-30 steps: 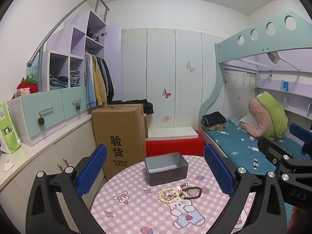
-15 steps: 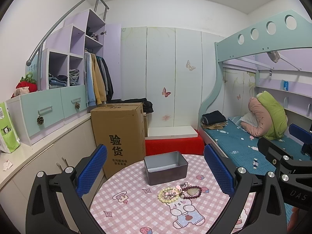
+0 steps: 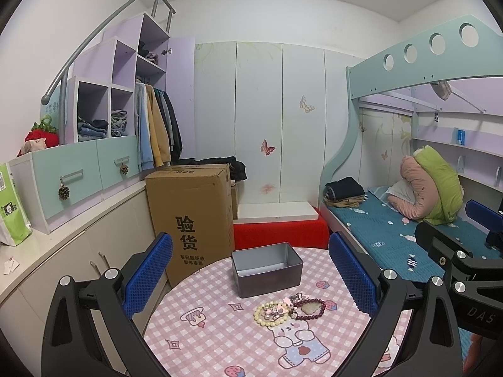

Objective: Organize jewelry

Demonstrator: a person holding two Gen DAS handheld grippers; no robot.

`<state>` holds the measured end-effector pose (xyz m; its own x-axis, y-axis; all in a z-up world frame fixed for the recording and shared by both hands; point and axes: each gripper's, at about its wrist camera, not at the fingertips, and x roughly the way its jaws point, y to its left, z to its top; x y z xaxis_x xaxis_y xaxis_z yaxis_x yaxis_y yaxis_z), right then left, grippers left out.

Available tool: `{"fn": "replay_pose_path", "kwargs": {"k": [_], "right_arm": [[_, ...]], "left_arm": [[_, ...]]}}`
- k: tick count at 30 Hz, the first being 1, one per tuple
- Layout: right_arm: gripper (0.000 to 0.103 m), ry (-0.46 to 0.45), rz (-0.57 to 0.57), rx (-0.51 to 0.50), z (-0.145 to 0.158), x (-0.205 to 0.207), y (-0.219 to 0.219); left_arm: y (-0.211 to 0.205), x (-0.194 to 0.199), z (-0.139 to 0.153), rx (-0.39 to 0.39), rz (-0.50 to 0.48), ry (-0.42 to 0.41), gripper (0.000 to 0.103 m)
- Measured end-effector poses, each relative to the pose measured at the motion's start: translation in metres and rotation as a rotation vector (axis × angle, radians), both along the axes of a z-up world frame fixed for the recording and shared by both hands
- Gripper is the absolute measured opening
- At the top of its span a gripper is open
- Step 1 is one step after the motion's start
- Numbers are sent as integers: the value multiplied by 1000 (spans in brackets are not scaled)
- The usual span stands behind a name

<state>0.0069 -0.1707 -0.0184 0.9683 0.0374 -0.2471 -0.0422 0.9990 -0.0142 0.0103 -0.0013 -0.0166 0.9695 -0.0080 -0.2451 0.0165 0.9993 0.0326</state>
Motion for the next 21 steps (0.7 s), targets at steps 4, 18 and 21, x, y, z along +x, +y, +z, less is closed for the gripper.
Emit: {"fn": "replay_pose_path", "kwargs": {"k": [4,18,21], "right_arm": [[96,2,0,1,-2,3,-1],[96,15,2,8,-19,9,1],[96,23,2,12,-21,12,1]], "left_arm": [[-1,1,-2,2,0,2,96],[-2,5,-4,6,0,18,96],[-2,9,-5,11,0,24,96]]}}
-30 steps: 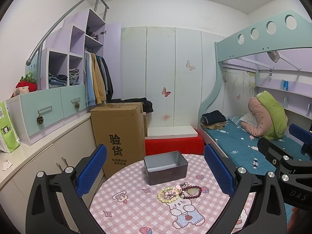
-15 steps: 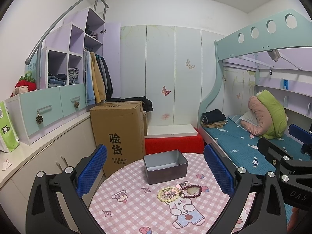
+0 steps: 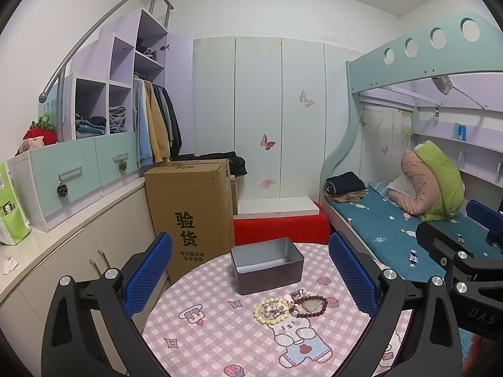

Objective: Organize jewelry

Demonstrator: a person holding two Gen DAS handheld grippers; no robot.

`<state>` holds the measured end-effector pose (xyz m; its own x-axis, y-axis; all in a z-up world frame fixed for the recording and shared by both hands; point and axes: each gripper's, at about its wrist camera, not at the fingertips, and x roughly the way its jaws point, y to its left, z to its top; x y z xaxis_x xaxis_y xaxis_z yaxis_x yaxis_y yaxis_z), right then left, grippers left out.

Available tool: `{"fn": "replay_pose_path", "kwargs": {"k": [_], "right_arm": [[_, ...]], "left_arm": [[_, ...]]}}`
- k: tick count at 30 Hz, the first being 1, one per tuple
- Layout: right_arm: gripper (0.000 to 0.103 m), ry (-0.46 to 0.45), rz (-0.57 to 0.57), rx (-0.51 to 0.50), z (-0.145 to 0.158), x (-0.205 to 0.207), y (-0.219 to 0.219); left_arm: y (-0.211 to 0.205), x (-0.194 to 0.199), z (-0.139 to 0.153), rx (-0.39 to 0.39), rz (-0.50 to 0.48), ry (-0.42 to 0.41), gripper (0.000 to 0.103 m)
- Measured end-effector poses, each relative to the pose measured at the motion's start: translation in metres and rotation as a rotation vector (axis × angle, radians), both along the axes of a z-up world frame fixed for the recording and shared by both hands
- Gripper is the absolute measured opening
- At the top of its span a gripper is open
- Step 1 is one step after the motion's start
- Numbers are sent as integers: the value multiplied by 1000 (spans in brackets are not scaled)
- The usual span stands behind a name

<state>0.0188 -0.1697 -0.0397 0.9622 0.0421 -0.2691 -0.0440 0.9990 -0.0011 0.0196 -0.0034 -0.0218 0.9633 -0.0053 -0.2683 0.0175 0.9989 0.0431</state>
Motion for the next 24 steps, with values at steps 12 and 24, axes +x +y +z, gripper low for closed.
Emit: {"fn": "replay_pose_path", "kwargs": {"k": [12,24], "right_arm": [[96,90,-9,12,-13,26,-4],[96,239,-33,8,-58,78,-13]], "left_arm": [[0,29,-24,63,34,53,96],[32,75,-81,-31,-20,230,96]]}}
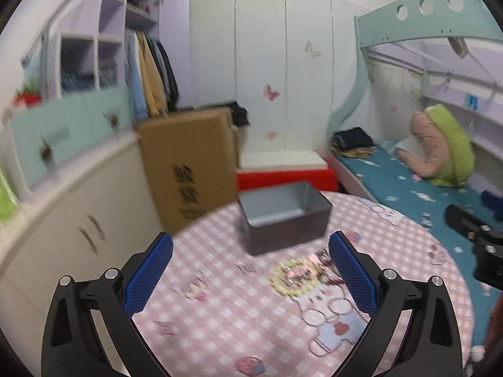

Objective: Organize jewelry
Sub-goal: 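Lower the left tool and grasp the pale yellow bead bracelet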

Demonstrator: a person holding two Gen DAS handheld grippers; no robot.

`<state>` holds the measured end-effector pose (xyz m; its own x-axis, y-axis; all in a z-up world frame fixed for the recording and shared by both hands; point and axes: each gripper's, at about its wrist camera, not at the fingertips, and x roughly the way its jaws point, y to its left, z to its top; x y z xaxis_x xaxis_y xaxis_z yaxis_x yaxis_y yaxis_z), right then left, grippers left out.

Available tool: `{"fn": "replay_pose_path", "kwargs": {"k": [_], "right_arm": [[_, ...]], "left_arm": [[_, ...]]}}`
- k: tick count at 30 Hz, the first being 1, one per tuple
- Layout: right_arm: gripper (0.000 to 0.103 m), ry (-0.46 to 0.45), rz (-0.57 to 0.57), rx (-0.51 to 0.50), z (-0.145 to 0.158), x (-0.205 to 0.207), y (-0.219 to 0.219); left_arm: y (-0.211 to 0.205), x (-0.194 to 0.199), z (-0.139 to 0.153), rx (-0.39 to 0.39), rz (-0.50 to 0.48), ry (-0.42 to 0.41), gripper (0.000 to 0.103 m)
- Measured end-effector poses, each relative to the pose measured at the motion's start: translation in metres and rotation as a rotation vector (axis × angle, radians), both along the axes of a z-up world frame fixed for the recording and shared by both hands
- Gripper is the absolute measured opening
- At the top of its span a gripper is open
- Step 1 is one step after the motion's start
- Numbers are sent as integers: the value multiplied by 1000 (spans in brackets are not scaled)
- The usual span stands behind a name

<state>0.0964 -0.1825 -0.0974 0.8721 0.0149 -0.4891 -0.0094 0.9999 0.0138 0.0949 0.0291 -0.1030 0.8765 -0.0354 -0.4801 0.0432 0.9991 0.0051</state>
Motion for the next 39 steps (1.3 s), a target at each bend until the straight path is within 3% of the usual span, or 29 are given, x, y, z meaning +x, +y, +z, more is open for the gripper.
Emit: {"fn": "replay_pose_path", "kwargs": {"k": [3,7,12,21,22,31,36,38,39], "right_arm": [[96,51,-1,-2,-17,17,-1],[96,122,-2,-8,-44,37,-4],[96,197,11,0,-68,59,-3],[96,269,29,7,-99,91,-1],[96,276,31,6,-101,94,-1],[96,307,65,5,-113,114,5],[96,333,105,5,-120,124,11],[96,343,116,1,-122,127,13],[96,344,127,4,-122,129,14]], "left_arm": [[10,13,-20,-61,10,63,96],[7,32,-50,-14,8,181,96],[7,59,-81,-28,14,318,95],[5,103,-109,2,30,456,95],[5,107,-112,5,30,468,90],[17,121,-120,-14,60,491,87],[18,117,-115,12,45,468,48],[23,114,-113,13,37,456,20],[23,113,-112,10,33,451,14]]}}
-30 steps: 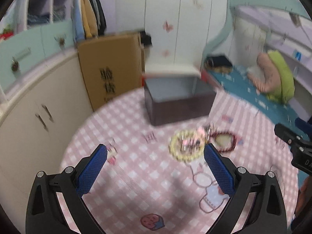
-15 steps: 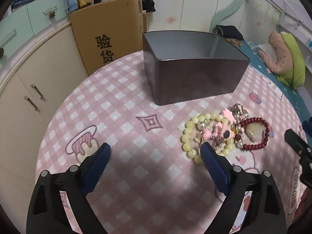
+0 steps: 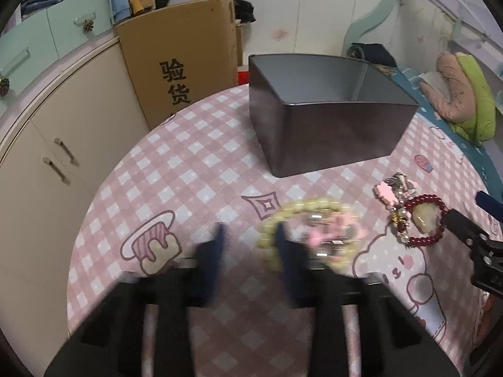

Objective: Organize jewelry
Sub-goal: 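Lower the left tool and grasp the pale yellow bead bracelet, then grasp the dark red bead bracelet with the right tool while the left holds the yellow bracelet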

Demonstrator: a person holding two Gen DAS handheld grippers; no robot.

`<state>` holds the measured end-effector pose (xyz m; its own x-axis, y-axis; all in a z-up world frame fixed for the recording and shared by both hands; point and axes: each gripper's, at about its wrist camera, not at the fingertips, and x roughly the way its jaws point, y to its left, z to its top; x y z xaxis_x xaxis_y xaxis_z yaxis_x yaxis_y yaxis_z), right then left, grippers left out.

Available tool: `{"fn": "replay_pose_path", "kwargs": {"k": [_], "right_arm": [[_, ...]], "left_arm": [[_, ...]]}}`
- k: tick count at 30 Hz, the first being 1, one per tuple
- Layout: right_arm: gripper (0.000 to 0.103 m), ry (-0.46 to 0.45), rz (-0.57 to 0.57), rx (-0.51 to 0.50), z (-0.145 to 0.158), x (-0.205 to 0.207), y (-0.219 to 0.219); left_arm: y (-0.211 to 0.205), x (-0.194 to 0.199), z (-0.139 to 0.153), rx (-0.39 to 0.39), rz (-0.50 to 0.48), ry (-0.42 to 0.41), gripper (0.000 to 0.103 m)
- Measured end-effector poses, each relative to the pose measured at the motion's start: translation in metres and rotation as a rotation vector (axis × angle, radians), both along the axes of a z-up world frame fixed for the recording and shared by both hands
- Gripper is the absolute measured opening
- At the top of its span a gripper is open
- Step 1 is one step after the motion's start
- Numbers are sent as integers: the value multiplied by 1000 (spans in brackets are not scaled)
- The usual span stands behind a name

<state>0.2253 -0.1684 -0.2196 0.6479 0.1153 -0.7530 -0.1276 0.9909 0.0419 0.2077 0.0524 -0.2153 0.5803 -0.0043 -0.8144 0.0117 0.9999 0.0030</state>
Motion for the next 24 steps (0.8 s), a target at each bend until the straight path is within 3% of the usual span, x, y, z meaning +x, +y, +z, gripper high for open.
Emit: {"fn": "replay_pose_path", "kwargs": {"k": [2,7,8,9,10,13,16,18,24], "right_arm": [[96,2,19,13,0,2,2],[95,29,51,89,-3,5,4],[86,32,56,101,-4,4,4],[64,48,64,117,-6,6,5],[54,68,68,132,-8,7,4],[49,72,73,139,-8,7,6],[35,74,88,162,-8,6,8],[18,71,88,139,-7,4,9],[9,39,89,158,6,-10,4]], "left_arm": [[3,-2,0,-9,-2,-8,8],[11,-14,10,-112,-37,-46,8],[11,-15,12,-120,-46,-55,8],[11,-18,16,-132,-56,-63,8],[12,-20,20,-151,-67,-74,8],[11,-25,28,-185,-87,-88,8],[10,-29,36,-228,-109,-95,8],[9,-29,39,-236,-121,-100,8],[2,-38,53,-267,-173,-124,8]]}}
